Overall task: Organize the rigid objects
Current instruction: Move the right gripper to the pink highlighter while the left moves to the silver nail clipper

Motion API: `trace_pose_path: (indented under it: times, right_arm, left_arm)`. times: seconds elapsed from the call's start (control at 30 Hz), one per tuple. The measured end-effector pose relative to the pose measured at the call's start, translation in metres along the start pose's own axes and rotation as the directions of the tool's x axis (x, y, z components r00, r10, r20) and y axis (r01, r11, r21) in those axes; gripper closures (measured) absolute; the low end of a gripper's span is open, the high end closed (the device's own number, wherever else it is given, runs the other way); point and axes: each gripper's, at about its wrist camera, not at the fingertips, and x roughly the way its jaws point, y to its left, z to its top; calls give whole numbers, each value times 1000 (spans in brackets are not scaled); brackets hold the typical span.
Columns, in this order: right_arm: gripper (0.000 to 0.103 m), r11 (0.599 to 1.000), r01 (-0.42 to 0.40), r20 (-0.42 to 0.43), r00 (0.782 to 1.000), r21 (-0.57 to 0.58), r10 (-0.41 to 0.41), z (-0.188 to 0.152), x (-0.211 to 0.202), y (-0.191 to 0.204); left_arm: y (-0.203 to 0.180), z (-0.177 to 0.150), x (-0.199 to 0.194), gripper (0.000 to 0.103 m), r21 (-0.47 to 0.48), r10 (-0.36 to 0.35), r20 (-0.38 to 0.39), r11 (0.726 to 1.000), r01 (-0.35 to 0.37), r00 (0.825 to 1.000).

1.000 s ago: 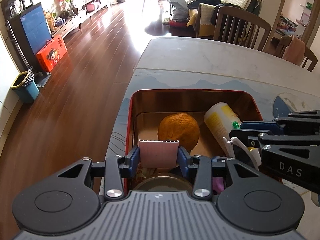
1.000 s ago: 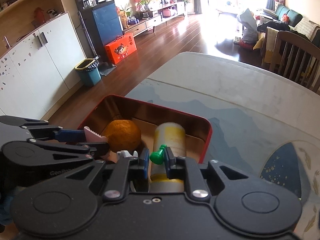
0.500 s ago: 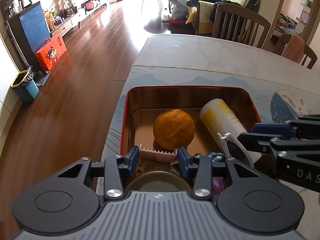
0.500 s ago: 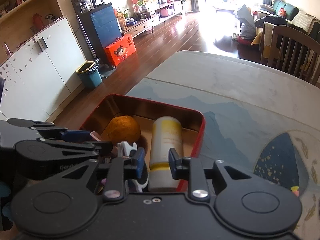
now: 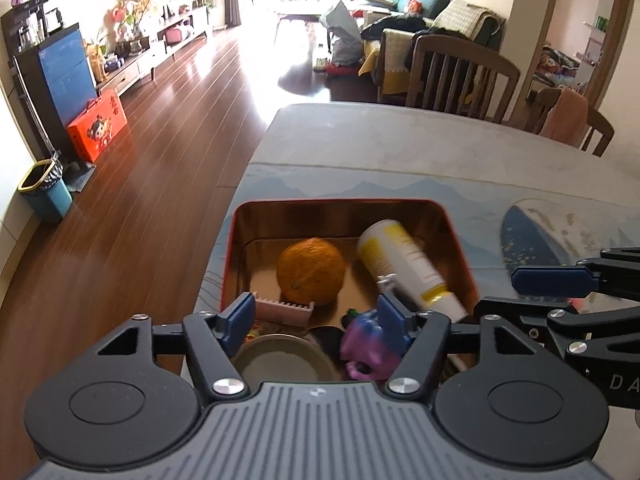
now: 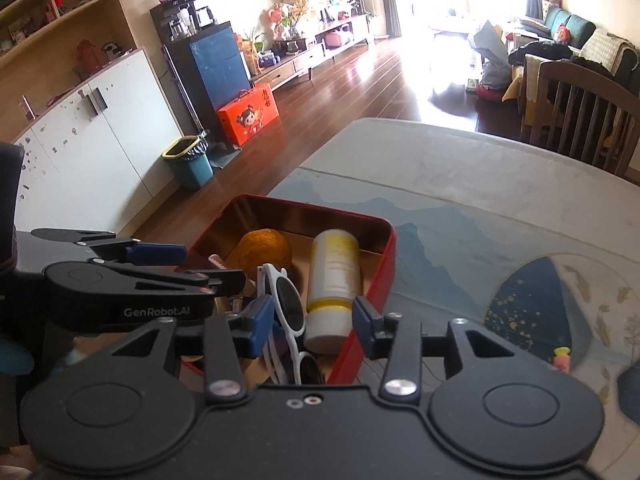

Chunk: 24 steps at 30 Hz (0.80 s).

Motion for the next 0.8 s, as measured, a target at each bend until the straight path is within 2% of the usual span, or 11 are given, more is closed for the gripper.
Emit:
trace_pose_path:
  times: [0.07, 0.1, 0.3, 0.37, 0.47, 0.67, 0.8]
  right_arm:
    - [40, 1000, -5, 9, 1000, 5, 5, -3, -8, -2]
    - [37, 1000, -5, 17, 1000, 4, 5, -4, -13, -3]
    - [30, 1000, 0, 39, 999, -1, 0, -16, -40, -16]
    - [22, 1000, 9, 49, 999, -1, -9, -20, -51, -25]
    - [16, 999, 36, 63, 997, 1, -36, -30, -65, -39]
    - [2, 996, 91, 60, 994, 19, -92, -49, -86, -76]
    - [1, 991, 132, 32, 991, 25, -133, -62, -92, -103]
  left_arm:
    - [-6, -1, -8, 33, 1, 13, 24, 1000, -13, 1000]
    - [-10, -1, -12, 32, 4, 15, 35, 1000, -15, 999]
    - [-34, -2, -28, 30, 16, -10, 63, 1000, 9, 998]
    - [-42, -3, -33, 26, 22, -25, 74, 999, 24, 997]
    - [-57, -5, -37, 22, 38, -52, 88, 998, 48, 995]
    - [-92, -12, -37, 19, 72, -89, 92, 994, 83, 992]
    - [-116, -20, -32, 19, 89, -123, 82, 989, 115, 989]
